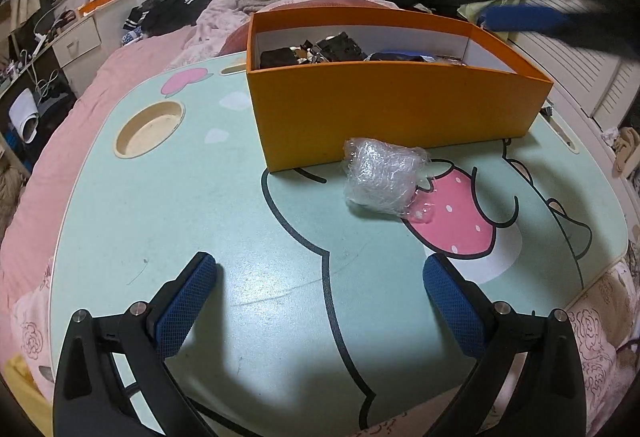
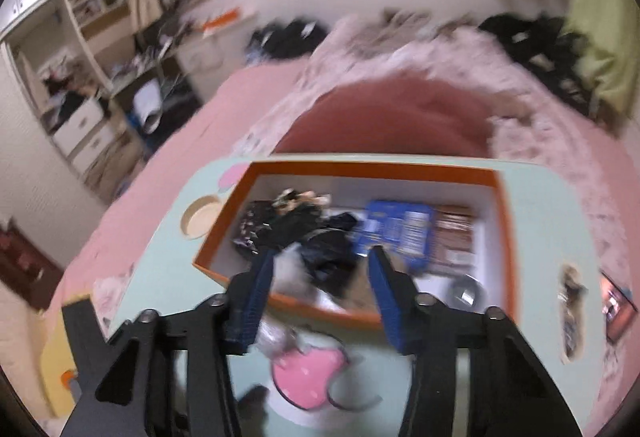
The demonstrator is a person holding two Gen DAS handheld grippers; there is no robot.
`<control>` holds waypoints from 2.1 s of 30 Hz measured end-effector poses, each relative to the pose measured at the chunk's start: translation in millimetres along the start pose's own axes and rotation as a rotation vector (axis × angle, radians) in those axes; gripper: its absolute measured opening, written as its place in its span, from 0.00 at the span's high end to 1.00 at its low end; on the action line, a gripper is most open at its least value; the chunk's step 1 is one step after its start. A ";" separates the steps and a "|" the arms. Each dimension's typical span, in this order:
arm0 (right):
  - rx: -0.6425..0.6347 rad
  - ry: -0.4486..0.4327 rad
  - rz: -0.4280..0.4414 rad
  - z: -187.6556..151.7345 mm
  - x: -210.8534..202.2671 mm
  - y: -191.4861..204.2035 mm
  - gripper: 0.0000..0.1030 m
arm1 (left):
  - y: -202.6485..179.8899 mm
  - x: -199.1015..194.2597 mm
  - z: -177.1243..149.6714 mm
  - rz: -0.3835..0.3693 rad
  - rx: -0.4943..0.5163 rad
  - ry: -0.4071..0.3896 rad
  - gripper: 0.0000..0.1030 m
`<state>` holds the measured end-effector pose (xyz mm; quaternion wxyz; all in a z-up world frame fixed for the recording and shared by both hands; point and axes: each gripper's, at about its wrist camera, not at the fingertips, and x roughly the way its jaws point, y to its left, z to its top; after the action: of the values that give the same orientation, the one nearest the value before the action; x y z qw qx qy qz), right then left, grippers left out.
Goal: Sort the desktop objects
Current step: 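Grasp the black lace pouch in the box with the right gripper, place it on the table, then grasp the fur pompom in the box with the left gripper, place it beside the bundle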
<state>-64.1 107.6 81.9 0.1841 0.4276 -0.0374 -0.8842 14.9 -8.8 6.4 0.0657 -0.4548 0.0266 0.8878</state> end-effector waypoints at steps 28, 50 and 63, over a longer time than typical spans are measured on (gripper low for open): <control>0.143 -0.150 0.236 -78.0 -62.8 -27.3 0.91 | -4.4 2.0 2.2 0.001 -0.003 -0.005 0.00; -0.063 0.042 -0.248 -143.6 3.5 -33.8 0.00 | -3.3 2.6 1.6 0.000 -0.001 -0.005 0.00; -0.056 0.045 -0.258 -130.8 1.4 -28.3 0.00 | -5.9 2.0 2.0 -0.001 0.004 0.007 0.00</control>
<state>27.5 145.3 -8.1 0.0812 0.4431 0.0465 -0.8916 13.0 -2.6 6.0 0.0671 -0.4578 0.0284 0.8860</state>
